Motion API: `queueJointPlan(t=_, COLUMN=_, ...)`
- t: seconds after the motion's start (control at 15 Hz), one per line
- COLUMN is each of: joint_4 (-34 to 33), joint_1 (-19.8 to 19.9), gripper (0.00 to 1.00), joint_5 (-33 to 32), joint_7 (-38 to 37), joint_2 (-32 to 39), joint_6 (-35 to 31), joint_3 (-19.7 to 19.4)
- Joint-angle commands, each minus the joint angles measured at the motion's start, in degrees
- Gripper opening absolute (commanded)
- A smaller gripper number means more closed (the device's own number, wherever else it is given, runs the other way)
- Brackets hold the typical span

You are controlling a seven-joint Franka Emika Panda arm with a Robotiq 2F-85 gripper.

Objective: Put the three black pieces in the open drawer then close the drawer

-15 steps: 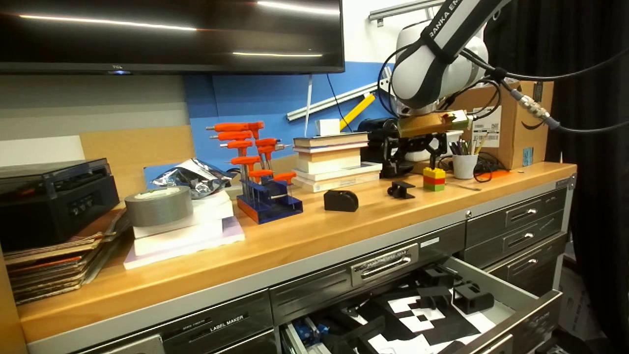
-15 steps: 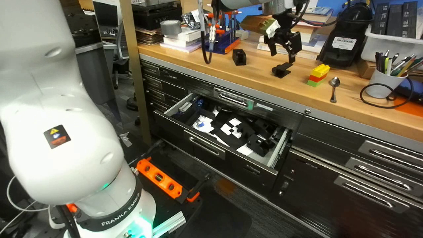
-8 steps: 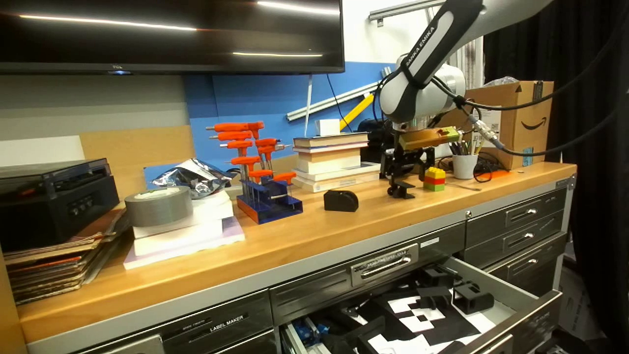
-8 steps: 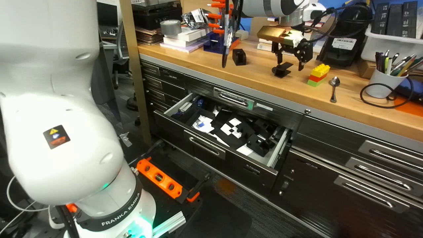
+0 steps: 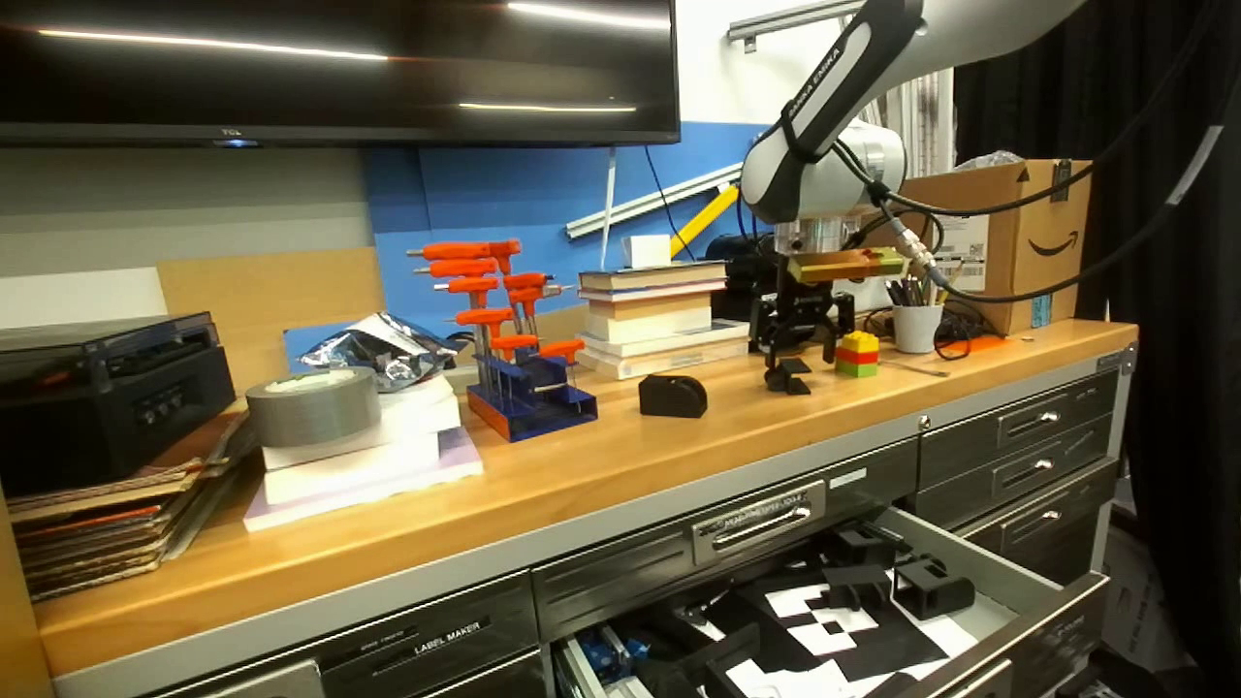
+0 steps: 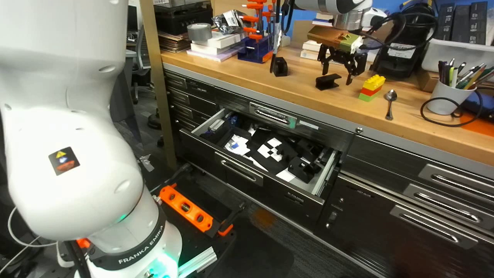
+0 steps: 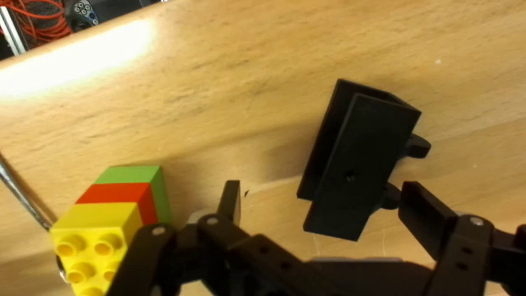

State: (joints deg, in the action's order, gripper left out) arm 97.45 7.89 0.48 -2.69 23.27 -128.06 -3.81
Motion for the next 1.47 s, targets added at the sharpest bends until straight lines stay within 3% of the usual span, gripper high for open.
queueJointPlan(t=0.0, joint_4=-2.8, joint_1=0.2, gripper=1.0, joint_5=1.8, joint_7=0.0, joint_2=0.2, joint_6=6.8, joint_3=-0.5)
queueJointPlan(t=0.27, joint_4=-3.5, joint_1=0.1, gripper=1.0, joint_5=2.4, joint_7=-0.6, joint_2=0.7, joint_6=10.1, joint_3=-0.8)
queueJointPlan(t=0.87, joint_4=-5.7, joint_1=0.1, gripper=1.0, joint_5=3.0, joint_7=-0.9, joint_2=3.1, joint_6=11.1, joint_3=-0.8)
queueJointPlan(t=0.93, joint_4=-6.1, joint_1=0.2, gripper=0.95, joint_5=3.0, joint_7=-1.0, joint_2=3.4, joint_6=11.4, joint_3=-0.8)
queueJointPlan(t=1.0, joint_4=-6.3, joint_1=0.2, gripper=0.73, joint_5=3.0, joint_7=-0.5, joint_2=3.7, joint_6=11.8, joint_3=-0.7)
queueJointPlan(t=1.13, joint_4=-6.8, joint_1=0.3, gripper=0.69, joint_5=3.0, joint_7=-0.6, joint_2=4.3, joint_6=12.1, joint_3=-0.7)
queueJointPlan(t=1.4, joint_4=-8.0, joint_1=0.4, gripper=0.42, joint_5=3.0, joint_7=-0.7, joint_2=4.9, joint_6=13.2, joint_3=-0.8)
